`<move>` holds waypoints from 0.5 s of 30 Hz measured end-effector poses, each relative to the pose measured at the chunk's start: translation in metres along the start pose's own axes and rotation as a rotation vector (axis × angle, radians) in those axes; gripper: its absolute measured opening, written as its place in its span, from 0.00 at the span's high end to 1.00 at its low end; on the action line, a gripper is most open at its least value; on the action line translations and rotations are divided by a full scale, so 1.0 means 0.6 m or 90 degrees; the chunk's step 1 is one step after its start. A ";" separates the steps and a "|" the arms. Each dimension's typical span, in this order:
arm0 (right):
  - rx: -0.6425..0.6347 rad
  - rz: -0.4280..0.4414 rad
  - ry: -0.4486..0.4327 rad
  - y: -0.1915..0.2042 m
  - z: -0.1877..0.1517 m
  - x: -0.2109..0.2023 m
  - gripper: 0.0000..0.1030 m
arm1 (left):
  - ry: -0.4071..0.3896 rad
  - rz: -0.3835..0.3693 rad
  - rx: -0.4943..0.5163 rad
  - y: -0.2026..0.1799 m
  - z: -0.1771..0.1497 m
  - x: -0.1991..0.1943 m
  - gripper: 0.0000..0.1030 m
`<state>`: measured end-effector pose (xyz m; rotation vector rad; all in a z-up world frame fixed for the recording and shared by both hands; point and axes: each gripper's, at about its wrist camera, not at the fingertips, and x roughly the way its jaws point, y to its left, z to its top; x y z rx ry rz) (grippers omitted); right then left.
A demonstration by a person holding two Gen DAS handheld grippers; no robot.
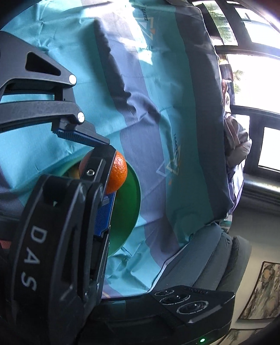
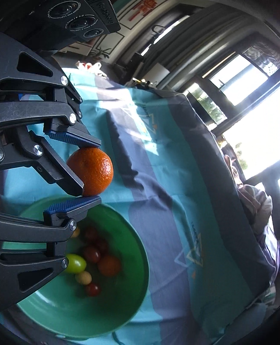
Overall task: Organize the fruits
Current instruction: 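Carry the orange over the green bowl and lower it inside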
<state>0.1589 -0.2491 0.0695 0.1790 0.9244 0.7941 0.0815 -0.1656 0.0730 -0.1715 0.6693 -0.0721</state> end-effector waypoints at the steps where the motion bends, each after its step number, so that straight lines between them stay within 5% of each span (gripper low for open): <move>1: 0.000 -0.006 -0.006 -0.012 0.002 -0.006 0.53 | 0.002 -0.005 0.008 -0.010 0.003 0.009 0.55; 15: 0.103 -0.061 -0.005 -0.121 -0.004 -0.025 0.53 | 0.069 -0.074 0.034 -0.074 0.014 0.106 0.55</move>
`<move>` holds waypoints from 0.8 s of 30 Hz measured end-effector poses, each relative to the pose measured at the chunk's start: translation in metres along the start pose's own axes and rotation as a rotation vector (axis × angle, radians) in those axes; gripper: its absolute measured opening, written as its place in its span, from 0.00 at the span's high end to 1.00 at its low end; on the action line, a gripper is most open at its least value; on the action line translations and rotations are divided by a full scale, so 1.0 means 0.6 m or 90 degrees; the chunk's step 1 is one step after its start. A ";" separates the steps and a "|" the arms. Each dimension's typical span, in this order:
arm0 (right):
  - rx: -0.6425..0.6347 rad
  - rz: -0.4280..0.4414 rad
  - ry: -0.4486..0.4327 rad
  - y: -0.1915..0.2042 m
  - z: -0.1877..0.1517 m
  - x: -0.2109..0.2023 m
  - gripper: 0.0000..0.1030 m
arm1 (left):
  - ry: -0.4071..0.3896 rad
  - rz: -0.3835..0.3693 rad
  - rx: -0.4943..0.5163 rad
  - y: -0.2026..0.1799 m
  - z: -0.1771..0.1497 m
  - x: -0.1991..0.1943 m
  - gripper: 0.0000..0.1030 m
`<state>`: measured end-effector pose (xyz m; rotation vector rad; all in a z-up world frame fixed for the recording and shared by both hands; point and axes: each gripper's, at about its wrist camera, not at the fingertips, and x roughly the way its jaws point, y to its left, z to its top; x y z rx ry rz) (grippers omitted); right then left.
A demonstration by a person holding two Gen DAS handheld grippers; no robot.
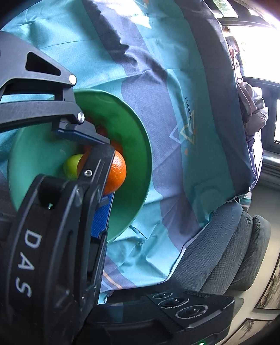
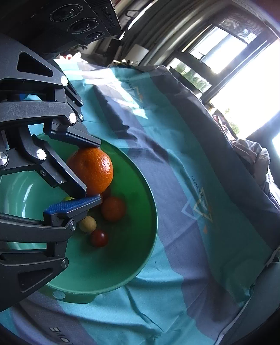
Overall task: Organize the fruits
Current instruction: 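Carry the orange over the green bowl and lower it inside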
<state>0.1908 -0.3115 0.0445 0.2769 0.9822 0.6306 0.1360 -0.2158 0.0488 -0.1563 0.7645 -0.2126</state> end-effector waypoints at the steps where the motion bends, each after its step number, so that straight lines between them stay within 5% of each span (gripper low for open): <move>1: 0.003 0.000 0.002 -0.003 0.000 0.001 0.53 | 0.002 -0.001 0.000 -0.001 0.000 0.002 0.55; 24: 0.030 -0.029 0.048 -0.029 0.001 0.021 0.53 | 0.053 -0.029 -0.023 0.006 -0.004 0.035 0.56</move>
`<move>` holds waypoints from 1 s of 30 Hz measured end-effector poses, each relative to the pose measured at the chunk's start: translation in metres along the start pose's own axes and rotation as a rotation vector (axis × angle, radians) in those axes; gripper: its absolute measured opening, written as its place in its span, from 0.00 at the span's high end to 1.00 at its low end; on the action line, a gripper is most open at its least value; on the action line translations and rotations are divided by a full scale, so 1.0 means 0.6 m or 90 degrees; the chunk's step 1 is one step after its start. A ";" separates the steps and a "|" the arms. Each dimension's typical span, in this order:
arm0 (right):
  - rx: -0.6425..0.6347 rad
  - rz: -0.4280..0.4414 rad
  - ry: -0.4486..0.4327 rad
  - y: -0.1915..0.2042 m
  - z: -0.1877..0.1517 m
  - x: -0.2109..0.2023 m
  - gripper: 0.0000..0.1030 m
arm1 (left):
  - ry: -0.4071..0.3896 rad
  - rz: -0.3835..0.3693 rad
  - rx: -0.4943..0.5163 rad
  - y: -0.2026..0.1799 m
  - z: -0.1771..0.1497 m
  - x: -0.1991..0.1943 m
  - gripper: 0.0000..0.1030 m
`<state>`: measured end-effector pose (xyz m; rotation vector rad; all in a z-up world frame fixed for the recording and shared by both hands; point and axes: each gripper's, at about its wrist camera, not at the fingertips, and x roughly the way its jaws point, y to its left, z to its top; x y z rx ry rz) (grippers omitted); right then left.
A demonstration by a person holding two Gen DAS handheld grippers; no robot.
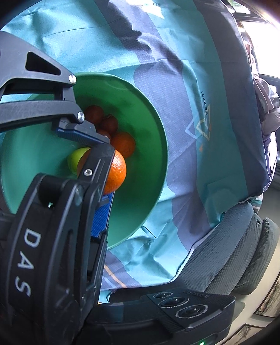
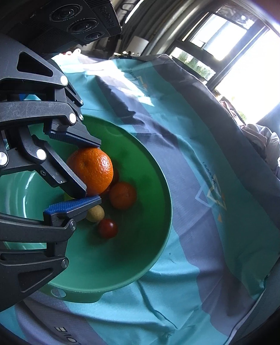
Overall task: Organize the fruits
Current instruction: 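Carry the orange over the green bowl and lower it inside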
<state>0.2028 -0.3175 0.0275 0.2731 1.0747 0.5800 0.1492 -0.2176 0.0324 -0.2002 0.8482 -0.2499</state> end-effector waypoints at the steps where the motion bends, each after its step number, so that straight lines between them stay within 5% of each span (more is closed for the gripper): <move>1: -0.001 -0.002 0.001 0.000 0.000 0.000 0.53 | 0.001 -0.001 -0.001 0.001 0.001 0.000 0.56; 30: -0.003 -0.026 0.032 0.001 -0.002 0.019 0.53 | 0.027 -0.017 -0.021 0.012 -0.006 0.018 0.56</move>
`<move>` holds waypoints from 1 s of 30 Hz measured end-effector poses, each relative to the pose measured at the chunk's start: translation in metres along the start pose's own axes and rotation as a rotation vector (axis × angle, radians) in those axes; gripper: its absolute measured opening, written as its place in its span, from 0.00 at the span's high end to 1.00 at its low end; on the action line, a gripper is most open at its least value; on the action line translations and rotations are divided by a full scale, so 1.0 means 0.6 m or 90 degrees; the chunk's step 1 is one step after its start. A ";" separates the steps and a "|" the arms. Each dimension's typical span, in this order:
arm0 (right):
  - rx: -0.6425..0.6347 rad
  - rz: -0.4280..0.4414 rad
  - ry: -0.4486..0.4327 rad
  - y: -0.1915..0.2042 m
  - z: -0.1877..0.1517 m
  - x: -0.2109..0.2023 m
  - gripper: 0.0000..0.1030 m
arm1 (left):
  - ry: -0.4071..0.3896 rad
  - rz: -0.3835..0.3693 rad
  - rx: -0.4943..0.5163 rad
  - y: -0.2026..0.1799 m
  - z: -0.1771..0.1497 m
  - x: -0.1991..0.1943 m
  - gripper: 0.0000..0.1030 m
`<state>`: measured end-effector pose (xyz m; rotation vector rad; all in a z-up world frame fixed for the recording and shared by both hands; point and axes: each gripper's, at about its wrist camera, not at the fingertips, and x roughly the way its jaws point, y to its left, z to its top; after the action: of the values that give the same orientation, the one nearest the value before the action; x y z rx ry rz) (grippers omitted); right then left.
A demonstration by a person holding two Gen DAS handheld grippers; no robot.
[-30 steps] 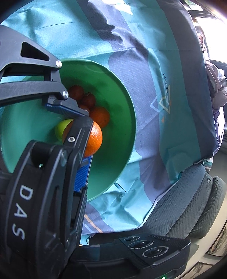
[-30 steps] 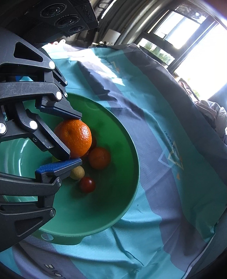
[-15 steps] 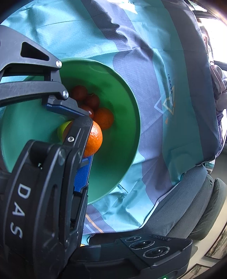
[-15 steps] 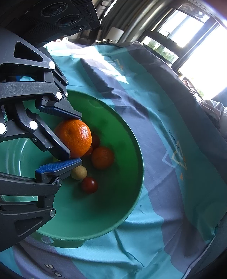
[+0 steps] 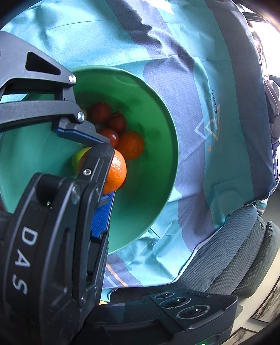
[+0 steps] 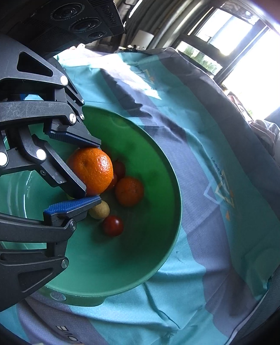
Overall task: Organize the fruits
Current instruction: 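Carry the orange over the green bowl and lower it inside, then open the right gripper to release the orange into the bowl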
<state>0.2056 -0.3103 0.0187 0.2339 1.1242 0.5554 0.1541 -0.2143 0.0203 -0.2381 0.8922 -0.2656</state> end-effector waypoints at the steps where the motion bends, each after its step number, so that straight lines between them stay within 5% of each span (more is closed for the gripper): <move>1: 0.001 -0.001 0.002 0.000 0.000 0.001 0.53 | 0.001 -0.001 -0.001 0.000 0.000 0.001 0.56; 20: 0.007 -0.037 -0.002 -0.004 -0.001 0.001 0.53 | 0.028 0.003 -0.009 0.003 0.002 0.009 0.53; 30: 0.010 -0.062 -0.045 -0.004 -0.001 -0.024 0.53 | -0.003 0.044 0.010 -0.010 0.001 -0.031 0.39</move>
<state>0.2015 -0.3197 0.0287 0.2089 1.0660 0.4494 0.1429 -0.2136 0.0364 -0.1923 0.8911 -0.2076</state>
